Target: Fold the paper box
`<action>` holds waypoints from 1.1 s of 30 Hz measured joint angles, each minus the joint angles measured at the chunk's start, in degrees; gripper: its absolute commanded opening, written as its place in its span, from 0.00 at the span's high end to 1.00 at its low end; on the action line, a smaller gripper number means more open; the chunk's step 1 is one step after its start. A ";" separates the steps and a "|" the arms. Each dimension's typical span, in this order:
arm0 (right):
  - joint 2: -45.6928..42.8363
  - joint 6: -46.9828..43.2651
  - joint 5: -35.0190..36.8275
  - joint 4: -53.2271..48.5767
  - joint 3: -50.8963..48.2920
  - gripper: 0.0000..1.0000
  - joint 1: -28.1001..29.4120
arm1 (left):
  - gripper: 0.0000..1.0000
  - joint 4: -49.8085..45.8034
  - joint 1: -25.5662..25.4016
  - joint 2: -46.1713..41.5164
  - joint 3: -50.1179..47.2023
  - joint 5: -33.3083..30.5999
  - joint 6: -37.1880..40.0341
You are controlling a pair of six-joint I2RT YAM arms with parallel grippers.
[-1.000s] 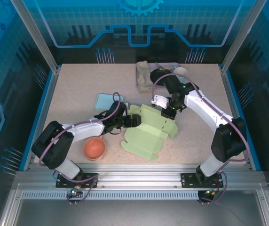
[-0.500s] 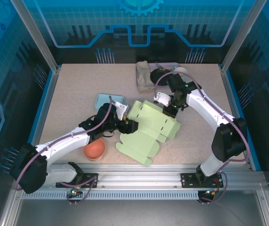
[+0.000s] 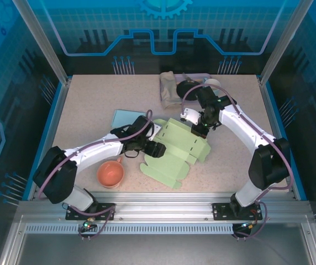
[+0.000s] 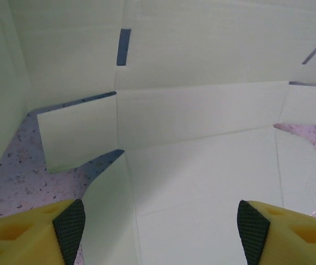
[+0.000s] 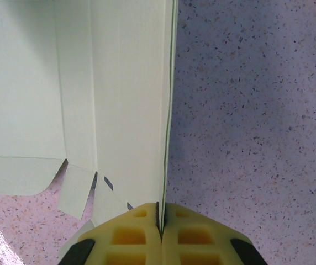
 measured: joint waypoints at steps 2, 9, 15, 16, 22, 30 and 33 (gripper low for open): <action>0.00 0.00 0.00 0.00 0.00 1.00 0.00 | 0.21 0.13 0.00 1.18 0.85 -1.22 0.00; -0.02 -0.09 -0.02 0.00 -0.02 1.00 0.00 | 0.19 2.27 0.31 4.76 1.07 -5.79 0.00; -0.07 -0.46 -0.07 0.04 -0.07 1.00 0.02 | 0.18 5.84 0.39 7.04 1.05 -6.47 -0.07; -0.07 -0.46 -0.07 0.04 -0.07 1.00 0.02 | 0.19 6.67 0.39 7.04 1.05 -6.45 -0.13; -0.07 -0.35 0.02 0.15 -0.07 1.00 0.00 | 0.25 9.07 0.37 7.04 1.05 -4.42 -2.01; -0.07 0.46 0.04 0.46 -0.04 1.00 0.02 | 0.30 13.99 0.17 7.04 0.00 1.44 -7.72; -0.04 0.46 0.04 0.44 -0.04 1.00 0.02 | 0.30 15.15 0.15 7.23 -0.52 3.04 -9.70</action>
